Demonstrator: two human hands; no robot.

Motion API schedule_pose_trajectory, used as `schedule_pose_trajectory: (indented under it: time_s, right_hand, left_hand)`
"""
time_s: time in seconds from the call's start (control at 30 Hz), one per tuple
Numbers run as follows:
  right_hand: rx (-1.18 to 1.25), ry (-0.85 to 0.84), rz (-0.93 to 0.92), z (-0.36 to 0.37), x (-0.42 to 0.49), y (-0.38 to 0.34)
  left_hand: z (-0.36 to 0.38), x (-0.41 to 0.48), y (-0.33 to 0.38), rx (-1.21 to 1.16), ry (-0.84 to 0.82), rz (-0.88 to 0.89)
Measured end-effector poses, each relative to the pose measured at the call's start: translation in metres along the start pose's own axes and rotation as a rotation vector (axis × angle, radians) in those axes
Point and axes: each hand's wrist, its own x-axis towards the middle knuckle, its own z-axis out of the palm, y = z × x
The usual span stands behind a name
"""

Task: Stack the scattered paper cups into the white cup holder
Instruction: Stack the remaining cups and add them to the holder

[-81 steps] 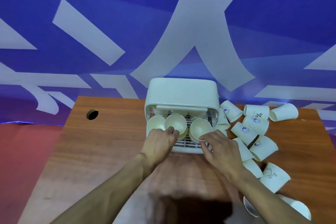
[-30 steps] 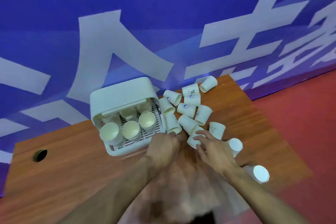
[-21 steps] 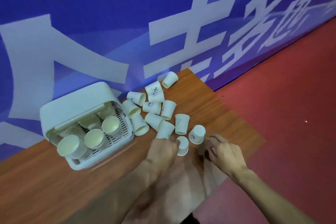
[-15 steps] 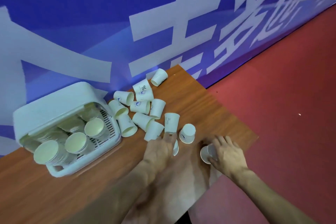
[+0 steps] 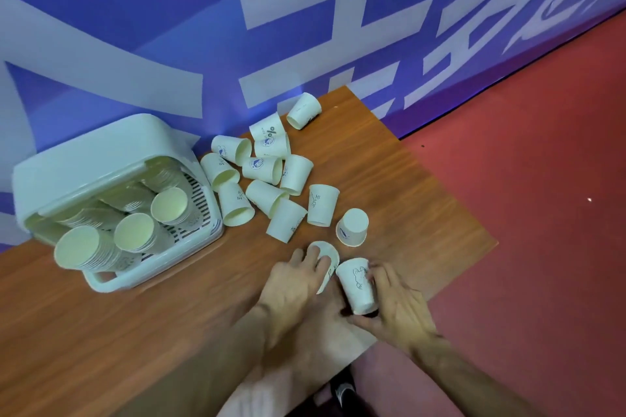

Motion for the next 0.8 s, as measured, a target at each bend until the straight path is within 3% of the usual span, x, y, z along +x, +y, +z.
schedule_pose_trajectory:
  time_s: [0.1, 0.2, 0.33, 0.53, 0.8]
  right_hand:
    - [0.046, 0.017, -0.037, 0.006, 0.006, -0.002]
    - [0.015, -0.070, -0.120, 0.009, 0.020, -0.004]
    - [-0.040, -0.093, -0.200, 0.012, 0.030, -0.012]
    - [-0.097, 0.043, -0.304, -0.010, 0.052, -0.055]
    - [-0.116, 0.159, -0.535, -0.038, 0.101, -0.153]
  left_hand:
    - [0.013, -0.007, -0.004, -0.150, -0.011, -0.047]
    - [0.021, -0.001, -0.009, -0.244, 0.006, -0.161]
    - [0.022, 0.003, -0.014, -0.318, -0.070, -0.157]
    - [-0.011, -0.030, -0.039, -0.345, 0.063, -0.209]
    - [-0.057, -0.093, -0.110, -0.206, 0.265, -0.447]
